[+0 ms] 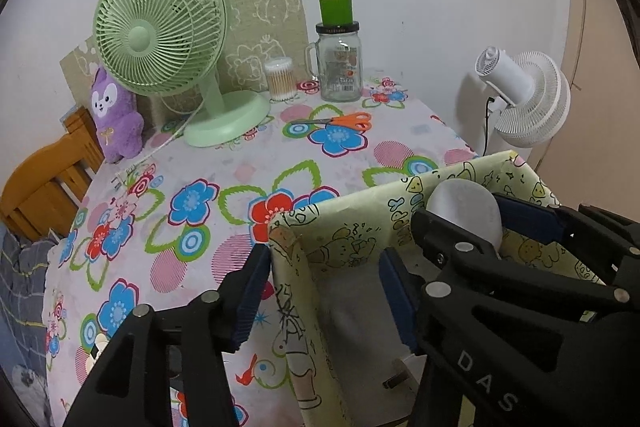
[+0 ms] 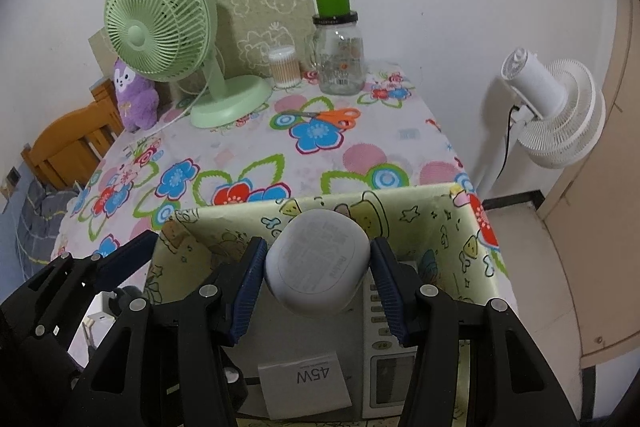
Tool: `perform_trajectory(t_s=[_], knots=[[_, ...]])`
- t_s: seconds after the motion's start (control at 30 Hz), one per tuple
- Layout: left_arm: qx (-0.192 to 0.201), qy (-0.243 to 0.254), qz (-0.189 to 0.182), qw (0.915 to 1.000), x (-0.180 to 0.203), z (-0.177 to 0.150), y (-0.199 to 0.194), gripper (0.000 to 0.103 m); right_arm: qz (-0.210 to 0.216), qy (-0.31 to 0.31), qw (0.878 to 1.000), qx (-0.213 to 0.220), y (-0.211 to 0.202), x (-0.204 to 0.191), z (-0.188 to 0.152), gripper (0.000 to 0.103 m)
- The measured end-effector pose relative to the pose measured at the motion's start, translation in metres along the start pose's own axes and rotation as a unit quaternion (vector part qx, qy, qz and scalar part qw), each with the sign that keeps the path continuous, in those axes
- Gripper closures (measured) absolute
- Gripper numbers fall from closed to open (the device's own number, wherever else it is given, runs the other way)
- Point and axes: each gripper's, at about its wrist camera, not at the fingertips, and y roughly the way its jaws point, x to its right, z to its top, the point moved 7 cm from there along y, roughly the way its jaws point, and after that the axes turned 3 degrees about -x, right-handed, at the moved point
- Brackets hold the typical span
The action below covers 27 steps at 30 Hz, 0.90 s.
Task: Organize rigid objects
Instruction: 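Lower the purple gadget and white puck into the fabric box with both tools, then open the left tool while the right tool releases the white puck into the box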
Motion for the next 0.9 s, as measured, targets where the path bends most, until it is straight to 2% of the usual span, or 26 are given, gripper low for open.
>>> perform_trajectory(t_s=[0.1,0.3,0.73,0.9], knots=[[-0.010,-0.002,-0.010,0.9999,0.001,-0.002,0.004,0.033,0.000,-0.001,1.000,-0.006,0.004,0.000,-0.002,0.046],[-0.015,-0.002,-0.013,0.9998,0.002,-0.003,0.002,0.025,0.001,0.003,1.000,-0.011,0.005,0.000,-0.005,0.045],[0.004,-0.004,-0.017,0.9998,-0.002,-0.009,-0.029,0.014,-0.030,0.026,0.999,0.009,-0.030,0.009,-0.013,0.020],[0.014,-0.004,-0.020,0.9997,-0.007,-0.014,-0.047,0.009,-0.027,0.037,0.999,0.016,-0.050,0.007,-0.021,0.016]])
